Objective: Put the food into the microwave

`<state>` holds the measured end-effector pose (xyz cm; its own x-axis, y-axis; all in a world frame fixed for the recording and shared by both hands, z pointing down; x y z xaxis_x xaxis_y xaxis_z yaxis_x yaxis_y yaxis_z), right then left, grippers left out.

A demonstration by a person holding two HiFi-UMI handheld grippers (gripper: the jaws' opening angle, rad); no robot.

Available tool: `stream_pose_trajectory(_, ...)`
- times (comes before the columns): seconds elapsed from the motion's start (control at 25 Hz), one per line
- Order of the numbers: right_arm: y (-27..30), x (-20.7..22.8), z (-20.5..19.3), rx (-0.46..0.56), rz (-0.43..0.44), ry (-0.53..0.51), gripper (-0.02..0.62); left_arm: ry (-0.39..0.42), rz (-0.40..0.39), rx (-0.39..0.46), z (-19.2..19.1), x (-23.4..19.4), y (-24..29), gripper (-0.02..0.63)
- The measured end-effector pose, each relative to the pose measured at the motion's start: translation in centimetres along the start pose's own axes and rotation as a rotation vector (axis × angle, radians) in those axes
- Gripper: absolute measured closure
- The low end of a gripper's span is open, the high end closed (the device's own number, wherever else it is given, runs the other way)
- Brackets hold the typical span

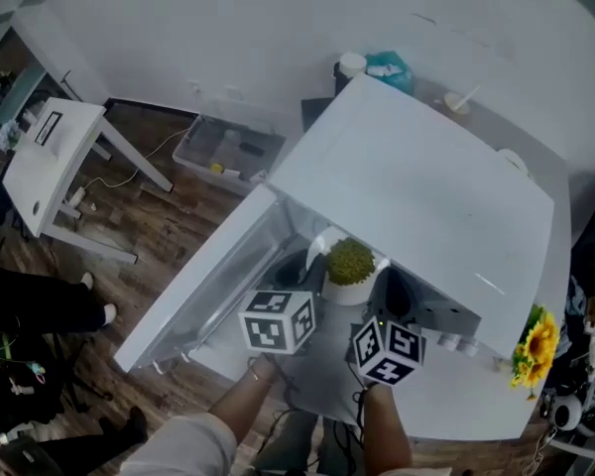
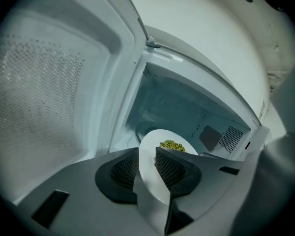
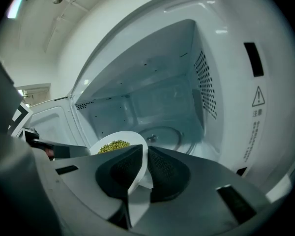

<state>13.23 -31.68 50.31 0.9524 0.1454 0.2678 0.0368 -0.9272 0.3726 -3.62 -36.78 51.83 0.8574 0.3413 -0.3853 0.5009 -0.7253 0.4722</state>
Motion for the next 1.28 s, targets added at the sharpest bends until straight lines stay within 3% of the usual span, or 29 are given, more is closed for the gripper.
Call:
stream_pose_trajectory(0.48,3.2,1.6,1.3,0.087,-0.085,0.035,0.548,0.017,-0.051,0.029,2.0,0.5,5.4,0.483)
stream_pose_trajectory(0.76,4.0,2.0,1.5,0.091,-0.14,0.009,0.549,0.019,-0.052,0.021,2.0,0.7,6.9,0.483)
stream_pose_trajectory(1.28,5.1,2.1,1.2,0.037,-0.232,-0.099,0.548,-0.057,-0.057,0.03,1.2,0.4,8.1,0.483)
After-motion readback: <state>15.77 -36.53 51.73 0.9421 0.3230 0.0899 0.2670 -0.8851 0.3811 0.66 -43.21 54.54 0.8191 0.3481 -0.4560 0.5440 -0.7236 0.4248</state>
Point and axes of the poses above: the fingertips, and each gripper's own axes: y forward along the fingers, x to its right, z out of its top, the point moved 5 cm from there along -y, backward along the fingers, and after that the axes turned 2 degrees about x, right-handed, at the moved point
